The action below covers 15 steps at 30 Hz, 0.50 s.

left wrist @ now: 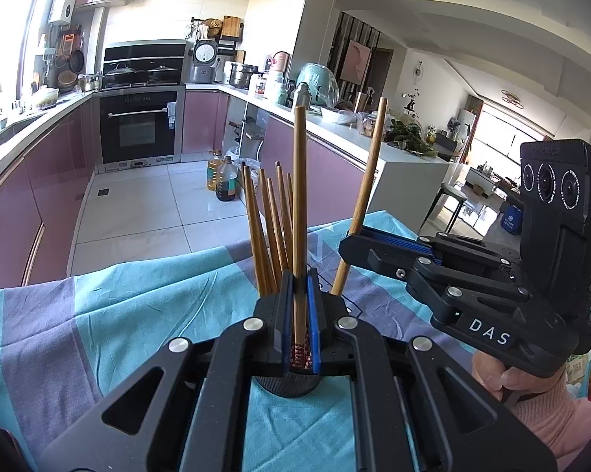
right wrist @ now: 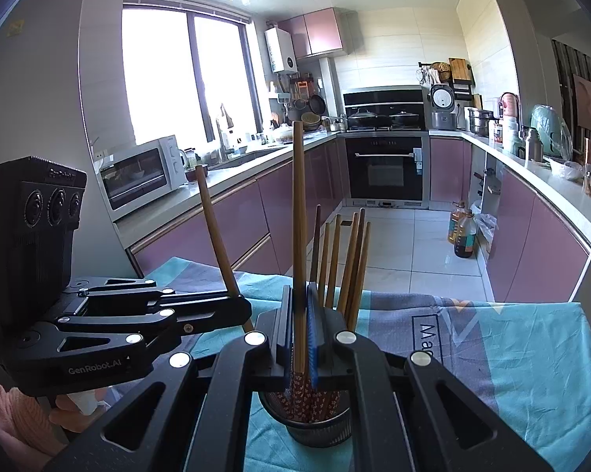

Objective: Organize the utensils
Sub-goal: 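Push the chopstick into the mesh cup with the right gripper while the left lowers its own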

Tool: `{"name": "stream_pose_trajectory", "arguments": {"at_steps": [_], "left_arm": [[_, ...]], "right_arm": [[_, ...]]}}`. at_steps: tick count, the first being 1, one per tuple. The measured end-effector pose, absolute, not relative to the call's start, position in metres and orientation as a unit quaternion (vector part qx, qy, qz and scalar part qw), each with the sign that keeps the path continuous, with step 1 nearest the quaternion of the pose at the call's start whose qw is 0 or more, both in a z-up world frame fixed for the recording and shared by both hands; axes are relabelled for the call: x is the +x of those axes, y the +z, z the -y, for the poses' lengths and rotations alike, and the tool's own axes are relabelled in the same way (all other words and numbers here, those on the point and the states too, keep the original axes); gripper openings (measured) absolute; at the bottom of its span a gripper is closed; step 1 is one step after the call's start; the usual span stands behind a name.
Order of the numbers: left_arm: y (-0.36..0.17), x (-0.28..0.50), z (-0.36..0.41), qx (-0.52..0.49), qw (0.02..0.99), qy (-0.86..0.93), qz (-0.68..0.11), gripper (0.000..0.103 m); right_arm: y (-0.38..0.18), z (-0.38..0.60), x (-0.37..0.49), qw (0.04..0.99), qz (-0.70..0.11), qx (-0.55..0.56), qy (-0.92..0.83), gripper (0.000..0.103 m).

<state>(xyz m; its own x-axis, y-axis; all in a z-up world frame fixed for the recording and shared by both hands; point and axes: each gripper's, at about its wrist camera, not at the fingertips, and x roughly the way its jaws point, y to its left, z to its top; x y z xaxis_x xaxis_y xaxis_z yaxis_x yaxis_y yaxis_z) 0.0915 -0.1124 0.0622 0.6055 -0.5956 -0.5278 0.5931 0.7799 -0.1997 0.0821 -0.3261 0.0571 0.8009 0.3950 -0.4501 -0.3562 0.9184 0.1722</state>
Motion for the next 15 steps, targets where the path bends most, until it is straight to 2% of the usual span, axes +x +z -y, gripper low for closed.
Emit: {"name": "stream_pose_trajectory", "arguments": {"at_steps": [15], "left_arm": [[0.056, 0.0982, 0.1113, 0.0, 0.895, -0.33, -0.301, 0.008]], "right_arm": [[0.049, 0.3267, 0.0829, 0.945, -0.256, 0.04, 0.199, 0.006]]}}
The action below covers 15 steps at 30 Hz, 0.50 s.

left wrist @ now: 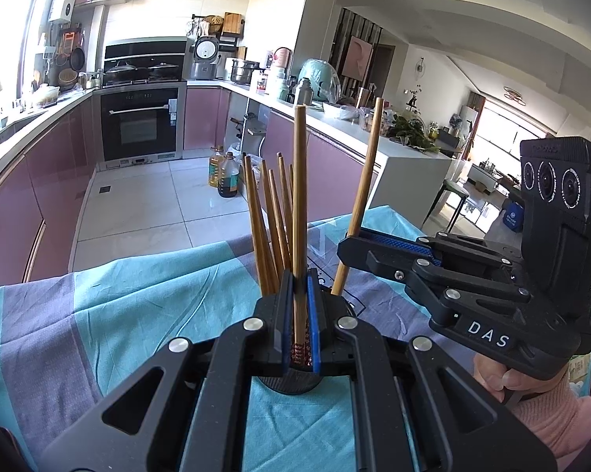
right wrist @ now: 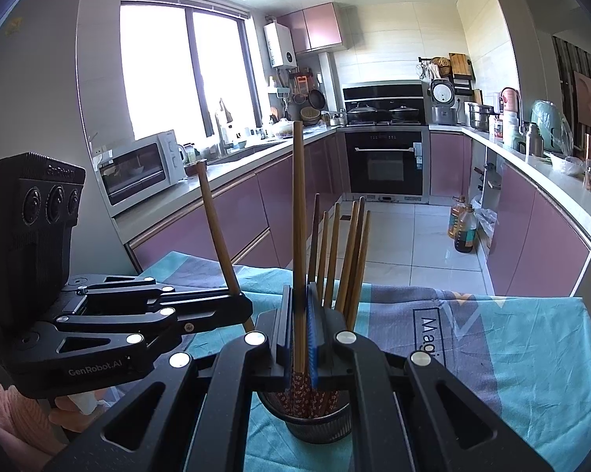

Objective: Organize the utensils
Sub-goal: 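Push the chopstick into the mesh cup with the right gripper while the left lowers its own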

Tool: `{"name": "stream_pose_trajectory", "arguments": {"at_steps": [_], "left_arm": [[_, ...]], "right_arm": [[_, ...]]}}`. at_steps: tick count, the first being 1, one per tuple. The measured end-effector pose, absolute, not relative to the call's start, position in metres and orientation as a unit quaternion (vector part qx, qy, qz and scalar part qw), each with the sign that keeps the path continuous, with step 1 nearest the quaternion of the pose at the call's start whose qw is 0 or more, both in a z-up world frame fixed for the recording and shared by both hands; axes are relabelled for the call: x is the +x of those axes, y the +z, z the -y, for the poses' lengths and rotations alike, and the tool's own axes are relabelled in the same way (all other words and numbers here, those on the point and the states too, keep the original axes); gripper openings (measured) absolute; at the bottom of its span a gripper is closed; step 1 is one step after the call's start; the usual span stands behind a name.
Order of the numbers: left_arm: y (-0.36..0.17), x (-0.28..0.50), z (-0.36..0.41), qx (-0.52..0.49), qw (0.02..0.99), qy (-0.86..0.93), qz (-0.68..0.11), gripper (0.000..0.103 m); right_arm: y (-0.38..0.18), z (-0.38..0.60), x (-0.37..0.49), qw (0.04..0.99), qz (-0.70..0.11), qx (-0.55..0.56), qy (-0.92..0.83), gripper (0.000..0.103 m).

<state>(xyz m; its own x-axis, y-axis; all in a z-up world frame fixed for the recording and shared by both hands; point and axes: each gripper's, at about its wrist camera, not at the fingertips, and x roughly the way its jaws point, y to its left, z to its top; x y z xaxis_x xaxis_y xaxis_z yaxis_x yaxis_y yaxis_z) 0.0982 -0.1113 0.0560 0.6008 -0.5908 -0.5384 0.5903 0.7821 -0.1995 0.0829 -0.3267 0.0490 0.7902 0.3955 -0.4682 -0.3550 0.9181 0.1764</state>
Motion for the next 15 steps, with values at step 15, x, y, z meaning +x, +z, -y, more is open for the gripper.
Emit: {"name": "stream_pose_trajectory", "arguments": {"at_steps": [15], "left_arm": [[0.041, 0.104, 0.112, 0.002, 0.894, -0.325, -0.31, 0.008]], "right_arm": [[0.043, 0.325, 0.084, 0.943, -0.267, 0.039, 0.197, 0.006]]}}
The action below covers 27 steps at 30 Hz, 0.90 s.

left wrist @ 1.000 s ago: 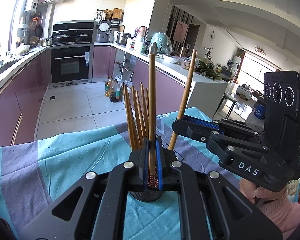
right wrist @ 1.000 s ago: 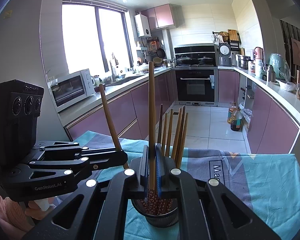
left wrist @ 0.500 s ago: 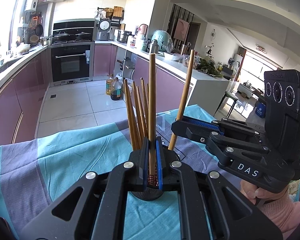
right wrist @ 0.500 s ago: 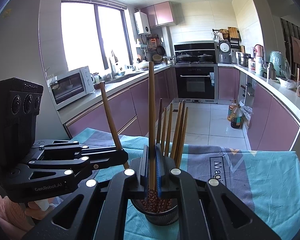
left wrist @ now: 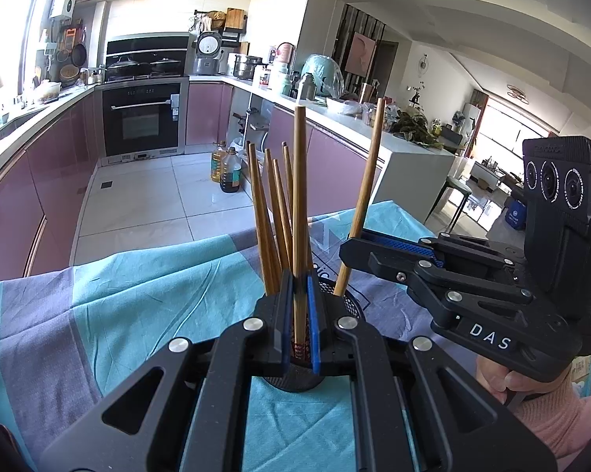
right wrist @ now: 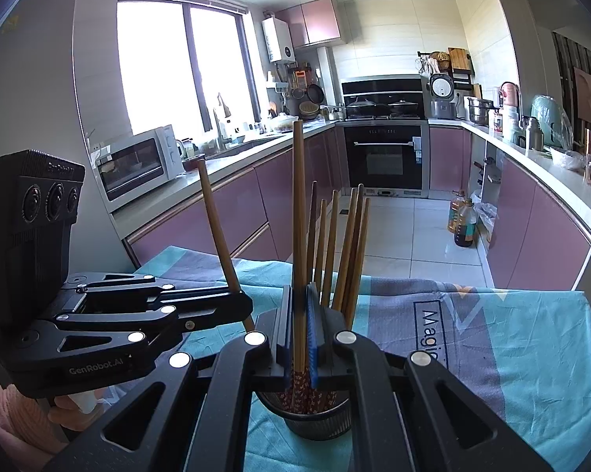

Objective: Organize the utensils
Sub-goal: 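Push the chopstick into the mesh cup with the right gripper while the left lowers its own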

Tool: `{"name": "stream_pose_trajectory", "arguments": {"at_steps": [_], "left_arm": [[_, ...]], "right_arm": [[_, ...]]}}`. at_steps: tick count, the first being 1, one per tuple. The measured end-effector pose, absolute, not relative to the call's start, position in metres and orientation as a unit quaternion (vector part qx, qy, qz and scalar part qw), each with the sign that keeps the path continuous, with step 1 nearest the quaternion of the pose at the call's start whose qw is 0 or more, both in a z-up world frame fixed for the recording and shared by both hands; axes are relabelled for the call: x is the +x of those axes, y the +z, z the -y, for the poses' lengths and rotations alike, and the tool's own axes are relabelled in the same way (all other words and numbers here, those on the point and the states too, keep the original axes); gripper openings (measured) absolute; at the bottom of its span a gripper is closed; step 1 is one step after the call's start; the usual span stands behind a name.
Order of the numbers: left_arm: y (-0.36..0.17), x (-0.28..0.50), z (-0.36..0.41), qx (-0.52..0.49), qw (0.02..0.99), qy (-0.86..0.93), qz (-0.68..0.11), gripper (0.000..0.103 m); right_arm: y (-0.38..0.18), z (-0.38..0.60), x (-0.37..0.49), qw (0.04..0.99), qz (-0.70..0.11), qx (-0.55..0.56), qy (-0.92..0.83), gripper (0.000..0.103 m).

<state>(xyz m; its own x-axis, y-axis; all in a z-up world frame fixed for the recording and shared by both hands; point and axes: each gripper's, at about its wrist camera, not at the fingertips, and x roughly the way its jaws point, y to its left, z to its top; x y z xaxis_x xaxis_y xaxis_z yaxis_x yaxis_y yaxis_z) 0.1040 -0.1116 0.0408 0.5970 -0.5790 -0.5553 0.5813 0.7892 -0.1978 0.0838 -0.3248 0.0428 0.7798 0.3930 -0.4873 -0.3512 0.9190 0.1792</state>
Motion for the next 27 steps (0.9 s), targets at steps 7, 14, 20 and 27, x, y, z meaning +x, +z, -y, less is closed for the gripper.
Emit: {"name": "stream_pose_trajectory", "arguments": {"at_steps": [7, 14, 20, 27], "left_arm": [[0.037, 0.109, 0.115, 0.003, 0.893, -0.322, -0.314, 0.008], [0.034, 0.11, 0.118, 0.004, 0.893, -0.32, -0.315, 0.008], [0.031, 0.115, 0.121, 0.005, 0.895, -0.316, -0.316, 0.008], [0.029, 0.122, 0.123, 0.006, 0.896, -0.311, -0.317, 0.008]], "right_arm": [[0.039, 0.323, 0.085, 0.941, -0.271, 0.039, 0.197, 0.006], [0.035, 0.321, 0.087, 0.94, -0.276, 0.039, 0.197, 0.006], [0.032, 0.32, 0.09, 0.938, -0.281, 0.039, 0.197, 0.006], [0.027, 0.319, 0.094, 0.937, -0.286, 0.04, 0.196, 0.006]]}}
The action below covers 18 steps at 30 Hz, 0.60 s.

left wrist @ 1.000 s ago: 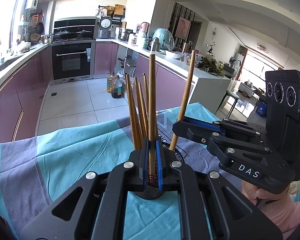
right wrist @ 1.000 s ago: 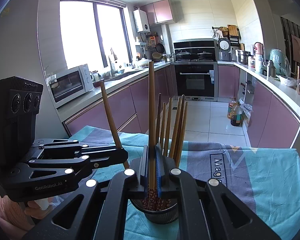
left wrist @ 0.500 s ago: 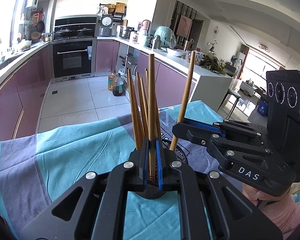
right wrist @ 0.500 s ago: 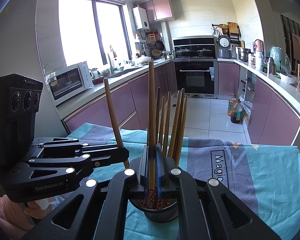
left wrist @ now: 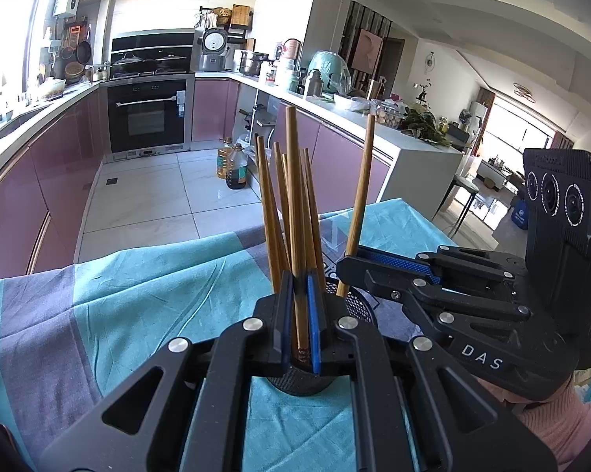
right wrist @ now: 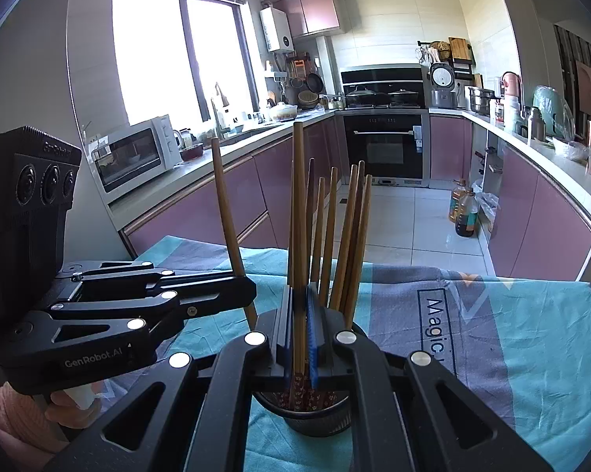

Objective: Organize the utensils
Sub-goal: 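Push the chopstick into the mesh cup with the right gripper while the left lowers its own, then open the right gripper while the left gripper opens, releasing both chopsticks in the cup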

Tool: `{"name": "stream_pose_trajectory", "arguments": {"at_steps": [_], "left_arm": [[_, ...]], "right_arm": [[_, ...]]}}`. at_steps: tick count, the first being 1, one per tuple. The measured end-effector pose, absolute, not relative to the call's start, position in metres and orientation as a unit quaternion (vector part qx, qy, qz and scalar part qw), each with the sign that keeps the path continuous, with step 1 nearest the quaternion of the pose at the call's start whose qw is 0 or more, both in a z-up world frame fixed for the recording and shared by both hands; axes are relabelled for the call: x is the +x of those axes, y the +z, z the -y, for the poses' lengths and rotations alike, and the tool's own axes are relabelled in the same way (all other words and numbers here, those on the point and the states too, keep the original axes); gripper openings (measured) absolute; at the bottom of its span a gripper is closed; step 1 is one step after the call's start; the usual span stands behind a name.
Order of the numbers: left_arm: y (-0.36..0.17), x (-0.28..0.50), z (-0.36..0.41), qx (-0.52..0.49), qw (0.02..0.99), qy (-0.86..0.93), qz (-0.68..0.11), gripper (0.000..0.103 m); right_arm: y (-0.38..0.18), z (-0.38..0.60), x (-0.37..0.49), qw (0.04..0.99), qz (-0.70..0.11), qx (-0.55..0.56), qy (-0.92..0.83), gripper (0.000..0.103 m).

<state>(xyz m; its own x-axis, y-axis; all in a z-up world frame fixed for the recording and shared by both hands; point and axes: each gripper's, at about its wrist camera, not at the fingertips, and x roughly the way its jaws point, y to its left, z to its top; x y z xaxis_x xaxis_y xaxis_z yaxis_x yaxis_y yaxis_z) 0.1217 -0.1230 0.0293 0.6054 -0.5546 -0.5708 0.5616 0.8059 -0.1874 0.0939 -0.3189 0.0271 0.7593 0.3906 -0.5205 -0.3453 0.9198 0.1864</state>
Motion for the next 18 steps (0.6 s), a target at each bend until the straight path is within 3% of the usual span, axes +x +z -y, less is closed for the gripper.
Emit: {"name": "stream_pose_trajectory", "arguments": {"at_steps": [18], "left_arm": [[0.022, 0.144, 0.128, 0.003, 0.899, -0.293, -0.325, 0.009]], "right_arm": [[0.019, 0.32, 0.104, 0.935, -0.295, 0.048, 0.193, 0.006]]}}
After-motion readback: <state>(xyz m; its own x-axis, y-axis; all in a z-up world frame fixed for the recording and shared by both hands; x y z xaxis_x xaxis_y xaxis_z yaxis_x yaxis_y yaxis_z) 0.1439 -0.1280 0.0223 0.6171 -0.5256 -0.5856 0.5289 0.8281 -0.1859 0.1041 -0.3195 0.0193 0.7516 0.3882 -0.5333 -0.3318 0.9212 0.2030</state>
